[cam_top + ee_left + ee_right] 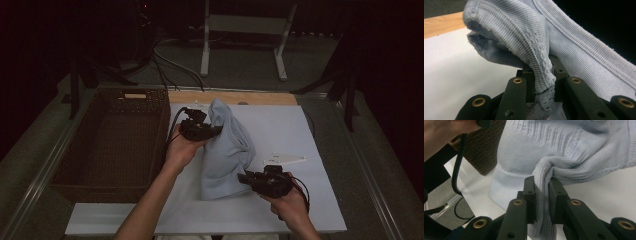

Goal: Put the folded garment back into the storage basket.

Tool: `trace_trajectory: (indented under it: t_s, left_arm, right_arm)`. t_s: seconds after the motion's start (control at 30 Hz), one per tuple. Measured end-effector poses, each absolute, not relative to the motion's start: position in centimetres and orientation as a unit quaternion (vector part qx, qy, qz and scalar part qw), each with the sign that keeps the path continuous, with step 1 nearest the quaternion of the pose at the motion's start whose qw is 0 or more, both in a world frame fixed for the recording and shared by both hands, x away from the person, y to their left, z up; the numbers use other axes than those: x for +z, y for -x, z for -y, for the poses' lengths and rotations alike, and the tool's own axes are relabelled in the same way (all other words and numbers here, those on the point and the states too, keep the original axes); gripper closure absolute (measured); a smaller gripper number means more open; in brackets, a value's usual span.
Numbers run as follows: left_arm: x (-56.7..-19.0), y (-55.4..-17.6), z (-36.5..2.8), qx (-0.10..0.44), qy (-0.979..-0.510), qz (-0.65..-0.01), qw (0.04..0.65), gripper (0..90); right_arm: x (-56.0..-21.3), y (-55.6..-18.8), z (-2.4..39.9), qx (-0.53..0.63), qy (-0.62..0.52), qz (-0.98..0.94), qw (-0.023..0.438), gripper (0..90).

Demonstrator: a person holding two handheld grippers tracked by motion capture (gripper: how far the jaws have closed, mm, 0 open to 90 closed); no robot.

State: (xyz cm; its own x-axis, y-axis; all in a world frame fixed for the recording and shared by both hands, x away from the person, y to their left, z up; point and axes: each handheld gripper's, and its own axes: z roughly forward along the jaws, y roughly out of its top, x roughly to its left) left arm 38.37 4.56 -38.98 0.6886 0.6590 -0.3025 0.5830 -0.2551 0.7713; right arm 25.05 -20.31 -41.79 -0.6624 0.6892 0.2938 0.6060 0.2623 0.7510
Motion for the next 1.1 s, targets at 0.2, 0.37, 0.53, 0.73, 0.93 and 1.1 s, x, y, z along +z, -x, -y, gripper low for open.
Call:
trace_trajectory:
  t_s: [0.2, 0.37, 0.53, 0.73, 0.93, 1.1]
  left_arm:
    - [-38.6, -38.5, -5.2, 0.044, -0.788, -0.398, 0.467, 80.2]
    - [-38.1, -38.6, -5.8, 0.047, -0.786, -0.401, 0.468, 80.3]
    - [-37.8, -38.8, -6.3, 0.048, -0.784, -0.406, 0.468, 80.3]
    - [-37.4, -38.9, -6.7, 0.051, -0.782, -0.408, 0.469, 80.2]
    - [-37.2, -39.2, -7.3, 0.052, -0.778, -0.413, 0.470, 80.3]
    - [-37.1, -39.3, -7.7, 0.054, -0.775, -0.417, 0.472, 80.3]
  right_arm:
    - [-41.1, -25.4, 19.7, 0.455, -0.401, -0.794, 0.046, 78.8]
    - [-40.6, -25.6, 19.2, 0.459, -0.396, -0.794, 0.043, 78.8]
    - [-40.1, -25.8, 18.8, 0.461, -0.391, -0.795, 0.044, 78.8]
    - [-39.5, -26.1, 18.1, 0.465, -0.384, -0.797, 0.044, 78.8]
    - [-39.2, -26.5, 17.5, 0.468, -0.381, -0.796, 0.043, 78.8]
    - [-38.9, -26.8, 16.9, 0.471, -0.376, -0.797, 0.042, 78.8]
